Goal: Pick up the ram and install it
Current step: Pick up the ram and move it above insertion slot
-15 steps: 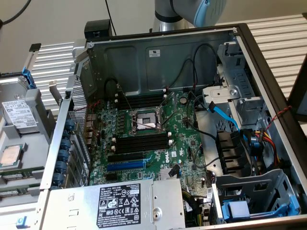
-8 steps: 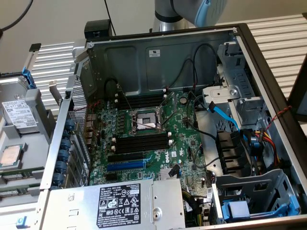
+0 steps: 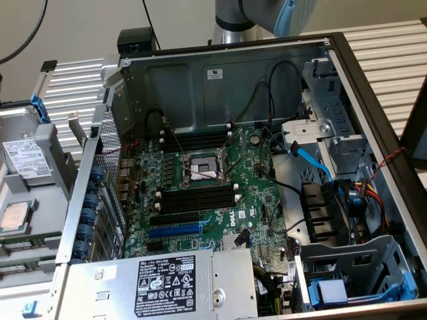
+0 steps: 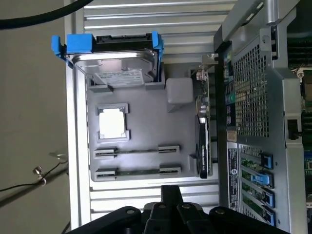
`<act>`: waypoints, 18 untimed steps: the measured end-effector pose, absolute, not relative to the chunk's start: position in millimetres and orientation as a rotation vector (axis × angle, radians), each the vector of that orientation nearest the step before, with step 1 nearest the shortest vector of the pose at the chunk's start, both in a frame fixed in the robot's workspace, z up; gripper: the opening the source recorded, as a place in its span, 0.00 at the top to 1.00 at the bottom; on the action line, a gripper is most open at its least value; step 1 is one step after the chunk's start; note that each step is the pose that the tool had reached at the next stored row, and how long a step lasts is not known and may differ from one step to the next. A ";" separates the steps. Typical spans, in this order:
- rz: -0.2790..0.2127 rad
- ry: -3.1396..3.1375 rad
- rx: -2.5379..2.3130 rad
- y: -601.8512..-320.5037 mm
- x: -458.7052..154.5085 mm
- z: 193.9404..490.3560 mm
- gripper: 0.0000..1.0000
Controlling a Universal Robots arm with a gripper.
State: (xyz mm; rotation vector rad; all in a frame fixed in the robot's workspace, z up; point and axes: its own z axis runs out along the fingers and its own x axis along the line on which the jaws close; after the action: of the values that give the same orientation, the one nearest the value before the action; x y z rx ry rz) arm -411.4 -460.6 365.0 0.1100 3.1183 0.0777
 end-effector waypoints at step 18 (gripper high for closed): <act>0.079 3.118 0.110 -499.2 -411.4 332.4 0.89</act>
State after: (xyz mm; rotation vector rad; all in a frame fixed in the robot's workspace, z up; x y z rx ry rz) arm -411.4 -499.2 332.4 0.1096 3.1183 0.0788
